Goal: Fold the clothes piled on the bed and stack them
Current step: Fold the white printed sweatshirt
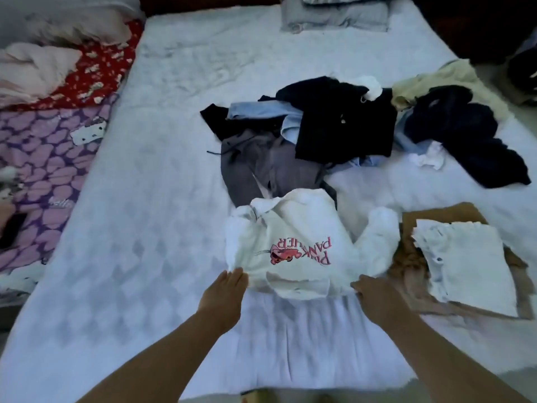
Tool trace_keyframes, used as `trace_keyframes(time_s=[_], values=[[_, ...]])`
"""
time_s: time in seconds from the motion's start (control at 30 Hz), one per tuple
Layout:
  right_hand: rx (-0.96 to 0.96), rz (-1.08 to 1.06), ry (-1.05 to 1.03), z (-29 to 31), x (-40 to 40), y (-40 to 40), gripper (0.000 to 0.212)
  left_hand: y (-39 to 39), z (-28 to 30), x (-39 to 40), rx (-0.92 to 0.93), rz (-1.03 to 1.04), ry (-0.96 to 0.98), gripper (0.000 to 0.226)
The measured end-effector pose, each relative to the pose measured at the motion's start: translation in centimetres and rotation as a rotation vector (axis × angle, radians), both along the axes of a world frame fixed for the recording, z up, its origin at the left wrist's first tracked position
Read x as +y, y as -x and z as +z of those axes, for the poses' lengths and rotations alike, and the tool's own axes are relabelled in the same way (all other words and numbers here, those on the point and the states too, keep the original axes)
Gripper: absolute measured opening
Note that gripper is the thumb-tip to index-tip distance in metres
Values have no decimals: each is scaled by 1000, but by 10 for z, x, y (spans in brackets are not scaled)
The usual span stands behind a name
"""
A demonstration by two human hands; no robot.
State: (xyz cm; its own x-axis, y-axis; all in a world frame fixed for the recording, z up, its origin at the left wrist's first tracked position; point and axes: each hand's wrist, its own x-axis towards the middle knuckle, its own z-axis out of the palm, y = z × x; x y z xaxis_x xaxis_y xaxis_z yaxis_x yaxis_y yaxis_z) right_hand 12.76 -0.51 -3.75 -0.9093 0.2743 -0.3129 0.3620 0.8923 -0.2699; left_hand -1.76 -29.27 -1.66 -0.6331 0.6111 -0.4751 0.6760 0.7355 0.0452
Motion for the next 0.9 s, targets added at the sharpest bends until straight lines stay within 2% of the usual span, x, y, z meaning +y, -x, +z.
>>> trace_keyframes(time_s=[0.03,0.13,0.27,0.4,0.6,0.9], values=[[-107,-19,54,-16,-7,-12,18,-12,-15,-4,-46,17,21,58],[-336,38,57,-53,-26,-44,38,-43,-45,-13,-132,55,104,48],[-477,96,30,-77,-42,-66,39,-69,-75,-19,-220,76,238,38],[-604,117,26,-86,-50,-75,30,-81,-88,-18,-274,66,297,35],[-471,21,-23,-70,-50,-46,34,-52,-83,-16,-288,129,132,36],[-246,-84,-27,-64,-41,66,31,45,-84,45,-213,340,-313,31]])
